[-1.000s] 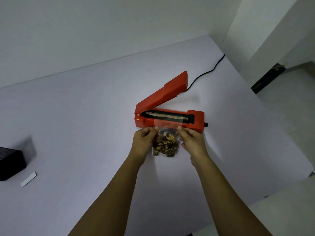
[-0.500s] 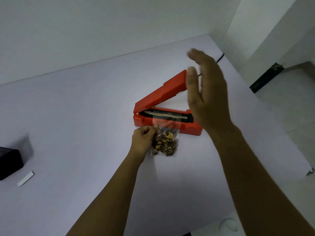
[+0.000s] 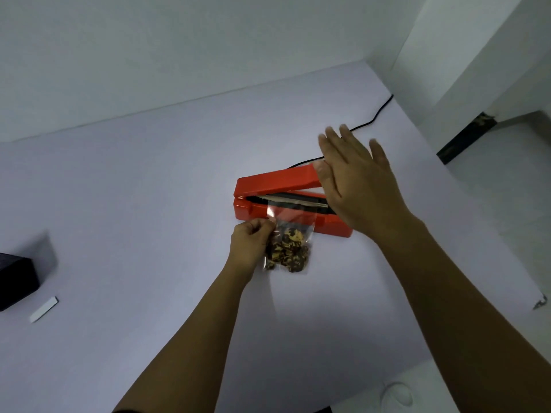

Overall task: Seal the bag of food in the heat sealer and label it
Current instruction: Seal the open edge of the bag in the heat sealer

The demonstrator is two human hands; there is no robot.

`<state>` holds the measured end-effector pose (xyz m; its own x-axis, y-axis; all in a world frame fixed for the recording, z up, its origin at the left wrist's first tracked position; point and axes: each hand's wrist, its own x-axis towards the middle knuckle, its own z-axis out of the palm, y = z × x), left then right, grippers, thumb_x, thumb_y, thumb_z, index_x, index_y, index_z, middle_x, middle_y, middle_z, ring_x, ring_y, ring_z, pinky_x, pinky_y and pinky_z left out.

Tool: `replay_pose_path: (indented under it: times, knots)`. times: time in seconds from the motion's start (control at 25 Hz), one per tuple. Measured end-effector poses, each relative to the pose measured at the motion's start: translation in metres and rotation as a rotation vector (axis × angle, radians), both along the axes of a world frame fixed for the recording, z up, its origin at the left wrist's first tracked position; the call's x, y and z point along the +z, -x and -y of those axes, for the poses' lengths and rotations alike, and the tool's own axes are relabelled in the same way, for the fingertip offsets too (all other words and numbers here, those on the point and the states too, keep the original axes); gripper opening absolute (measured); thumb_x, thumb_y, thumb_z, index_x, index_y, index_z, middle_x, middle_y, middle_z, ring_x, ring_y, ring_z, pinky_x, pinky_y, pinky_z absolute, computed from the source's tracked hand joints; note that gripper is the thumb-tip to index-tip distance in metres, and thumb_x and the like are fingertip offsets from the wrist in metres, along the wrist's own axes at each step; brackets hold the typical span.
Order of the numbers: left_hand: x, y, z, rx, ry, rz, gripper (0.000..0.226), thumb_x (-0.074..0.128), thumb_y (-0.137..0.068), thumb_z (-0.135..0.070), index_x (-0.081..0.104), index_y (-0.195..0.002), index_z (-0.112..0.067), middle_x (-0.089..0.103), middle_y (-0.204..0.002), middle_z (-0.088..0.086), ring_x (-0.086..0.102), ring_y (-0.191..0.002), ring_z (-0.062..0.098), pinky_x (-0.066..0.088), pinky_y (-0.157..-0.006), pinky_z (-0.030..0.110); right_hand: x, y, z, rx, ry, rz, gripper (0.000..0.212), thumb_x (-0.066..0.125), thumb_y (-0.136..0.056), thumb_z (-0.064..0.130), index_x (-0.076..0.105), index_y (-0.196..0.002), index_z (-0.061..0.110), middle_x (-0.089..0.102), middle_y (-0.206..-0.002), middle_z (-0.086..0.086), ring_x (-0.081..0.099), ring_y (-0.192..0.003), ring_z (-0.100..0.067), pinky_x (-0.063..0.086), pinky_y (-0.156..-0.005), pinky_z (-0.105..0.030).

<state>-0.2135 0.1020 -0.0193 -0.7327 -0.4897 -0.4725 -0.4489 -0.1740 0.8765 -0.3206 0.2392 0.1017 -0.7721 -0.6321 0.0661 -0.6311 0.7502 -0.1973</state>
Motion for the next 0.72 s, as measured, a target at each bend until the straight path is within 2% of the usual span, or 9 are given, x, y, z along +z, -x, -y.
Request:
replay_pose_path:
  times: [0.24, 0.4, 0.56, 0.72]
  knots:
    - [-0.001, 0.002, 0.0, -0.002, -0.019, 0.001, 0.028, 0.056, -0.092, -0.022, 0.066, -0.087, 0.004, 0.068, -0.076, 0.007, 0.064, -0.073, 0.018, 0.049, -0.063, 0.026, -0.053, 0.001, -0.026, -0.093, -0.154, 0.138, 0.056, 0.015, -0.098, 0.042, 0.01, -0.147, 0.016, 0.008, -0.158, -0.002, -0.002, -0.145, -0.017, 0.0, -0.116, -0.043]
    - [-0.001, 0.002, 0.002, -0.005, -0.009, 0.01, 0.028, 0.057, -0.091, -0.024, 0.068, -0.085, 0.002, 0.068, -0.075, 0.007, 0.063, -0.069, 0.016, 0.048, -0.061, 0.024, -0.076, 0.002, -0.032, -0.092, -0.141, 0.178, 0.056, 0.016, -0.099, 0.042, 0.005, -0.148, 0.017, 0.005, -0.158, -0.001, -0.003, -0.145, -0.016, -0.003, -0.115, -0.043]
    - [0.0, 0.001, 0.003, -0.026, 0.031, 0.009, 0.027, 0.057, -0.091, -0.026, 0.069, -0.081, -0.004, 0.067, -0.07, 0.003, 0.062, -0.063, 0.011, 0.047, -0.057, 0.021, -0.082, 0.003, -0.031, -0.109, -0.107, 0.192, 0.054, 0.017, -0.099, 0.038, 0.007, -0.148, 0.017, 0.009, -0.158, 0.0, 0.0, -0.145, -0.015, -0.001, -0.116, -0.044]
    - [0.0, 0.0, 0.003, -0.023, 0.029, 0.015, 0.027, 0.057, -0.091, -0.025, 0.069, -0.084, -0.002, 0.067, -0.069, 0.001, 0.062, -0.062, 0.01, 0.047, -0.057, 0.02, -0.084, 0.003, -0.029, -0.117, -0.124, 0.185, 0.055, 0.018, -0.099, 0.037, 0.007, -0.148, 0.014, 0.009, -0.158, -0.002, 0.0, -0.145, -0.017, -0.001, -0.115, -0.046]
